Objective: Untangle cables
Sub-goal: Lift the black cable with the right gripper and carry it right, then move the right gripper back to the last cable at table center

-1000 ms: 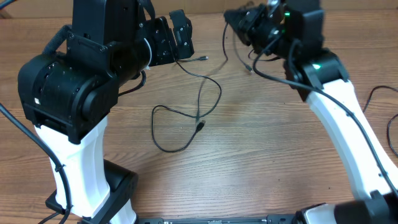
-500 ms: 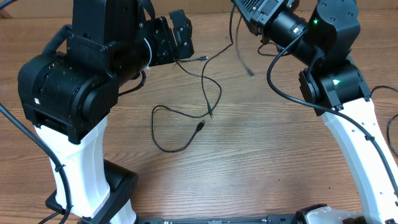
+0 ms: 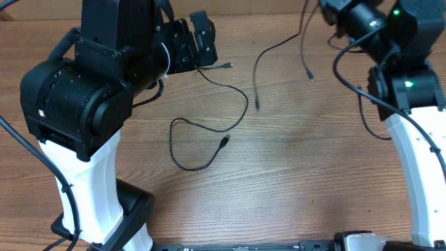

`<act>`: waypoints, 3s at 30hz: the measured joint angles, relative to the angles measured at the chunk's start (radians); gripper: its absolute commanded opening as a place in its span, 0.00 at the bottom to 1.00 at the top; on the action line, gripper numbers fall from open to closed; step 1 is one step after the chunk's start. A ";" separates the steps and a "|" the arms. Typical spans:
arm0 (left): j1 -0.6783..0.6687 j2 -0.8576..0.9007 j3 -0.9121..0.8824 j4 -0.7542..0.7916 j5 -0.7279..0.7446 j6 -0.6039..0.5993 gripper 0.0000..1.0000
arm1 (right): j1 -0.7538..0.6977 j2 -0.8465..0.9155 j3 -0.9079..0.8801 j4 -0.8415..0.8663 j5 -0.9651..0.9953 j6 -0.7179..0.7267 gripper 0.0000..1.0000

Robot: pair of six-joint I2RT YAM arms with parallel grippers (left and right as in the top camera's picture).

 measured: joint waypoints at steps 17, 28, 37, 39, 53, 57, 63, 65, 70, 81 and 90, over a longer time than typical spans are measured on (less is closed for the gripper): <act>0.000 0.000 0.000 0.000 0.000 0.000 1.00 | -0.267 0.015 0.000 -0.243 0.478 -0.174 0.04; 0.000 0.000 0.000 0.000 0.000 0.000 1.00 | -0.510 0.161 0.000 -0.283 0.545 -0.185 0.04; 0.000 0.000 0.000 0.000 0.000 0.000 1.00 | -0.691 0.272 0.000 -0.283 0.550 -0.187 0.04; 0.000 0.000 0.000 0.000 0.000 0.000 1.00 | -0.750 0.305 0.000 -0.288 0.550 -0.187 0.04; 0.000 0.000 0.000 0.000 0.000 0.000 1.00 | -0.917 0.369 0.000 -0.333 0.549 -0.190 0.83; 0.000 0.000 0.000 0.000 0.000 0.000 0.99 | -0.917 0.369 0.000 -0.340 0.484 -0.238 1.00; 0.000 0.000 0.000 0.000 0.000 0.000 1.00 | -0.900 0.369 0.000 -0.346 0.288 -0.345 1.00; 0.000 0.000 0.000 0.000 0.000 0.000 1.00 | -0.880 0.369 0.000 -0.361 0.216 -0.383 1.00; 0.000 0.000 0.000 0.000 0.000 0.000 0.99 | -0.787 0.369 0.000 -0.420 0.097 -0.483 1.00; 0.000 0.000 0.000 0.000 0.000 0.000 1.00 | -0.396 0.369 0.000 -0.533 0.039 -0.806 1.00; 0.000 0.000 0.000 0.000 0.000 0.000 1.00 | -0.054 0.378 -0.008 -0.539 0.032 -0.975 1.00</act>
